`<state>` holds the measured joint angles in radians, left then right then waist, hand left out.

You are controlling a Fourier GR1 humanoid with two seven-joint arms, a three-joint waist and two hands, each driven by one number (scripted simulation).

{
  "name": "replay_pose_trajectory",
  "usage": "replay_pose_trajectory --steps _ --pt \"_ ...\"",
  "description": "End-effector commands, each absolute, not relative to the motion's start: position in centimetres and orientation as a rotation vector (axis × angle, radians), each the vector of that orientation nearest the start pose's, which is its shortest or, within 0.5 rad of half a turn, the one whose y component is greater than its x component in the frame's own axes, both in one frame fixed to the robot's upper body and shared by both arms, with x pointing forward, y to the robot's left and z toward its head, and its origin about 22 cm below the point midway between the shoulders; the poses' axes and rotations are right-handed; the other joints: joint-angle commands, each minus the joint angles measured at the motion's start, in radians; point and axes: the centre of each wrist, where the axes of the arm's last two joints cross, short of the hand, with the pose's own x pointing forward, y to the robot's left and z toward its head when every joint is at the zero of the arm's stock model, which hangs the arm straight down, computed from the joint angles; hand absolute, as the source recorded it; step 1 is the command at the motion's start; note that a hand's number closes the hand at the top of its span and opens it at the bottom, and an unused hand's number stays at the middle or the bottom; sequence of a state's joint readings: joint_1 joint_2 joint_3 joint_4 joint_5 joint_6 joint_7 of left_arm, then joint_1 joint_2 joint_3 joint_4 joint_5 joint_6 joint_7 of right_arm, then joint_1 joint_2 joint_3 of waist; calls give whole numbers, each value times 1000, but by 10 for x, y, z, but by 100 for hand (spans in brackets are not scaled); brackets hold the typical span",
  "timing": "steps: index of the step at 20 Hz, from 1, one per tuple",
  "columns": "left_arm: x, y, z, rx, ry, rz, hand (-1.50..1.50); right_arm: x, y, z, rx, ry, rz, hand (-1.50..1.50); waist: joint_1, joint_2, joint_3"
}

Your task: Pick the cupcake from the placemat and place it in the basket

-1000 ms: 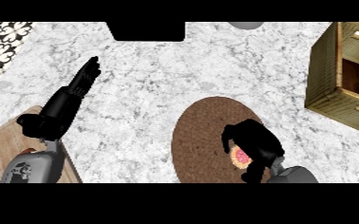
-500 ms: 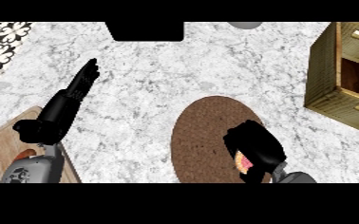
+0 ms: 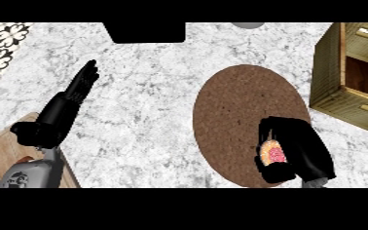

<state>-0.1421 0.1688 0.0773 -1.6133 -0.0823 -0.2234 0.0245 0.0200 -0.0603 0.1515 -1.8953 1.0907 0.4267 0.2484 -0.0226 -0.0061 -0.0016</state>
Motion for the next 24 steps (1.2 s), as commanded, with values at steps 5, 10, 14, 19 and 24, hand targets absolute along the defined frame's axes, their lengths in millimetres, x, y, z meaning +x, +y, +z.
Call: replay_pose_trajectory --steps 5,10,14,19,24 --pt "281 268 57 71 -1685 -373 0 184 -197 147 -632 -1606 613 150 -3 0 2" --pt "275 270 61 66 -1683 -375 0 134 -211 201 -682 -1740 424 150 5 -1 1" --pt "275 279 62 75 -1662 -363 0 127 -206 223 -696 -1716 364 150 3 -4 0" --pt "269 282 54 63 -1678 -380 0 159 -208 254 -837 -1653 309 150 15 0 0" --pt "275 285 71 60 -1686 -379 0 176 -224 287 -954 -1616 289 150 16 1 1"
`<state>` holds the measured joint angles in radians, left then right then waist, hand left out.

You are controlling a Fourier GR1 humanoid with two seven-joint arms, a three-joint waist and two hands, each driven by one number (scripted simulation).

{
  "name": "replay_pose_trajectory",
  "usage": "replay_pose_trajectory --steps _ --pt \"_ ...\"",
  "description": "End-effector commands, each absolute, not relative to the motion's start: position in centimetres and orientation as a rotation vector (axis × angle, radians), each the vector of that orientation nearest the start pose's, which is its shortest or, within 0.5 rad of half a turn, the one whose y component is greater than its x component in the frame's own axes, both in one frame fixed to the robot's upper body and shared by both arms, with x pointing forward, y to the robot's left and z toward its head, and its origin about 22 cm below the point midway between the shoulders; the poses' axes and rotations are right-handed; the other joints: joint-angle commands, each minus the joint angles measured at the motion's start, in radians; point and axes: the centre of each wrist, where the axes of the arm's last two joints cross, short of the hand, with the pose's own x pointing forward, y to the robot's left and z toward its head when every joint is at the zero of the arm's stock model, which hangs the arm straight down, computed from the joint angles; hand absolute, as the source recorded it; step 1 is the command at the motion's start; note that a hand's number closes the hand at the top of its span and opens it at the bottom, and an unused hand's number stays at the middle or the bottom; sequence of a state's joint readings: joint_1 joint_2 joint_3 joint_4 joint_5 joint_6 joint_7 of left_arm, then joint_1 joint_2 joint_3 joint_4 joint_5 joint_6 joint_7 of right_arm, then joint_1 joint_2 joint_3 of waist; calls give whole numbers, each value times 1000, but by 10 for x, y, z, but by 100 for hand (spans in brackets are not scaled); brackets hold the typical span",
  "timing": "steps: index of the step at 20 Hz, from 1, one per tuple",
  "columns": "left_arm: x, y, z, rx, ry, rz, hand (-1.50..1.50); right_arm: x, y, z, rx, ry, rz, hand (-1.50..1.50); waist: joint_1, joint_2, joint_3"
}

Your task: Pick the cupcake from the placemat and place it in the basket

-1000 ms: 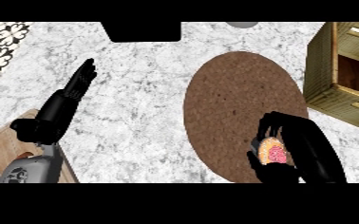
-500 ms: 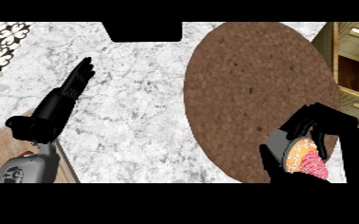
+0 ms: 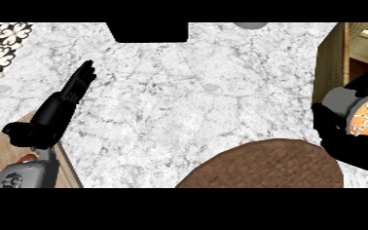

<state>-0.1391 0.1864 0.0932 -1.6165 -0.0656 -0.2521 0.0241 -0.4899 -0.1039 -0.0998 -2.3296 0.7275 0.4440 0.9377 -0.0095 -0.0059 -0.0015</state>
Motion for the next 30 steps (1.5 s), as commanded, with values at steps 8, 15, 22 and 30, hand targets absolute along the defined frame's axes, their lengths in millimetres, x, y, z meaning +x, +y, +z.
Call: replay_pose_trajectory --steps 8,15,22,30 --pt "271 263 50 39 -1683 -380 0 253 -265 333 -1026 -1571 121 150 19 6 1" --pt "289 264 77 41 -1706 -387 0 283 -326 350 -1111 -1580 -59 150 20 9 2" --pt "277 258 54 49 -1705 -391 0 311 -371 340 -1173 -1499 -73 150 18 7 1" --pt "282 256 53 38 -1687 -372 0 325 -429 301 -1141 -1478 -32 150 14 8 2"
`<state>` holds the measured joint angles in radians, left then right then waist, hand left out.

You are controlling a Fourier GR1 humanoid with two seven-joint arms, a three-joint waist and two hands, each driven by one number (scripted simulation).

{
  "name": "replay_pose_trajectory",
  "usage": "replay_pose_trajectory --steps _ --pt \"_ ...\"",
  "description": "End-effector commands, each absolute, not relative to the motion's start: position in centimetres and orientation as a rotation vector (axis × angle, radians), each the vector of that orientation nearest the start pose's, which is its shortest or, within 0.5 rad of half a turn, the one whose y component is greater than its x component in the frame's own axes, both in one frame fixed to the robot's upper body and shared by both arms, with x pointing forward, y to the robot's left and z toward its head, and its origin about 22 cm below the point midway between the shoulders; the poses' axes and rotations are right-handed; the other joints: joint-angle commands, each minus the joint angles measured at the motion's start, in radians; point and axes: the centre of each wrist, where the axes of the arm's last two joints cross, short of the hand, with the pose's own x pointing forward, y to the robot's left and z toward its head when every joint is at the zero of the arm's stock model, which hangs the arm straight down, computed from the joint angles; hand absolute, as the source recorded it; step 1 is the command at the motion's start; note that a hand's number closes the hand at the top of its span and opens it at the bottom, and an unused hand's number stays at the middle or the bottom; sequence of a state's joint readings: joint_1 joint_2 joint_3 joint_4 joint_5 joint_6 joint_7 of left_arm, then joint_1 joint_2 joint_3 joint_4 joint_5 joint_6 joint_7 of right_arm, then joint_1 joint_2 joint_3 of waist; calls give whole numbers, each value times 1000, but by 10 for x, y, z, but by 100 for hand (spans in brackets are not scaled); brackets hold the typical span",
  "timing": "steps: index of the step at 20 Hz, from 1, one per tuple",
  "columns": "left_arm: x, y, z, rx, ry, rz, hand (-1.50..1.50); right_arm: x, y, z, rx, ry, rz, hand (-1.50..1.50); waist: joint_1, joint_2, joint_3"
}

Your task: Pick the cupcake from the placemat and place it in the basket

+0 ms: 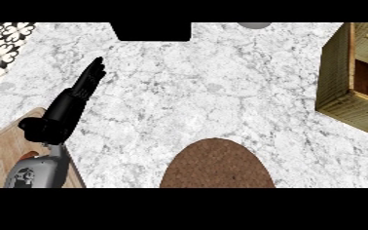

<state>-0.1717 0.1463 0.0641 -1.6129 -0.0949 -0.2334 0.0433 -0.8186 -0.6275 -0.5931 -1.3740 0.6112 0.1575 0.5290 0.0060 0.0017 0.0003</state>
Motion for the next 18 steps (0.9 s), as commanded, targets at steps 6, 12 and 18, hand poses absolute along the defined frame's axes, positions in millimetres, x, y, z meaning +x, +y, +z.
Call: replay_pose_trajectory --steps 6,12,18 --pt "285 273 70 29 -1697 -404 0 337 -456 260 -1234 -1494 -74 150 5 1 0" --pt "270 269 54 35 -1691 -399 0 328 -482 241 -1344 -1544 -157 150 4 0 0" --pt "270 251 69 21 -1702 -390 0 348 -492 219 -1266 -1556 -226 -150 12 2 1"
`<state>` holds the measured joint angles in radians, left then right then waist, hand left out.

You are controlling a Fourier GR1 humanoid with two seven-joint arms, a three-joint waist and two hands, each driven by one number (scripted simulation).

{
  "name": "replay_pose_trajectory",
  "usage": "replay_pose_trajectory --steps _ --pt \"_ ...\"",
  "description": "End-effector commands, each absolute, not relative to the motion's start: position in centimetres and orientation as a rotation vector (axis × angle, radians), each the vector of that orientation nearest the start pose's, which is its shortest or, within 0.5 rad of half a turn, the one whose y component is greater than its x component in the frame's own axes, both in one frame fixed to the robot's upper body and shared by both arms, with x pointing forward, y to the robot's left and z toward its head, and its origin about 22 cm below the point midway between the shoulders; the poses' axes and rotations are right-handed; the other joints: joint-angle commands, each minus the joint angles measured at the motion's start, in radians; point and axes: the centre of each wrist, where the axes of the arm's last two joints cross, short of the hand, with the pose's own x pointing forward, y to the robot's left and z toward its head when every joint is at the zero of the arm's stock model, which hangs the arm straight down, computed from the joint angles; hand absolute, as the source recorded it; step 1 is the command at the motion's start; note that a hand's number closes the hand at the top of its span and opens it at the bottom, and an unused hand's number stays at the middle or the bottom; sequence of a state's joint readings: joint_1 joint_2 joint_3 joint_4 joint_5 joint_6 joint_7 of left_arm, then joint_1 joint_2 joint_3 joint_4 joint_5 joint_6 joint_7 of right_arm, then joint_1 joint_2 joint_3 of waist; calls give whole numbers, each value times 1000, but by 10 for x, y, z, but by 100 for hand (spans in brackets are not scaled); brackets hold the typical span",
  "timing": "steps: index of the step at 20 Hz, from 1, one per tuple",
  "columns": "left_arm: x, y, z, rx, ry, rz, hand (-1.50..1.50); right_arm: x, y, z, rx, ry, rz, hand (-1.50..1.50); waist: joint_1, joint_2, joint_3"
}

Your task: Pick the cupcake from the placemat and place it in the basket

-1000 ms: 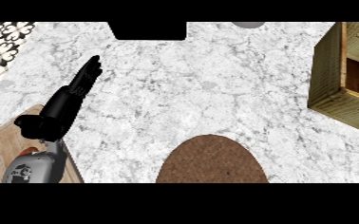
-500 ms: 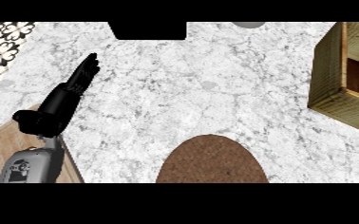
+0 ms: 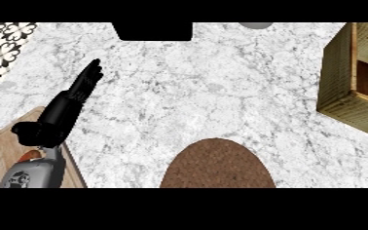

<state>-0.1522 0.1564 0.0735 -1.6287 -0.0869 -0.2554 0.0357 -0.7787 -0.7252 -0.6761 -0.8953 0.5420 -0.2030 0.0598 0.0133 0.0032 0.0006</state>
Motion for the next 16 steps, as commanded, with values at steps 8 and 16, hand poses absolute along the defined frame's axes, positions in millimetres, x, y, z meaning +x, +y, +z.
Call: replay_pose_trajectory --steps 8,16 --pt "291 252 64 42 -1690 -389 0 344 -501 256 -1213 -1688 -204 -150 -9 -2 0" --pt "280 270 51 52 -1693 -374 0 312 -543 288 -1030 -1697 -531 -150 -11 -2 0"
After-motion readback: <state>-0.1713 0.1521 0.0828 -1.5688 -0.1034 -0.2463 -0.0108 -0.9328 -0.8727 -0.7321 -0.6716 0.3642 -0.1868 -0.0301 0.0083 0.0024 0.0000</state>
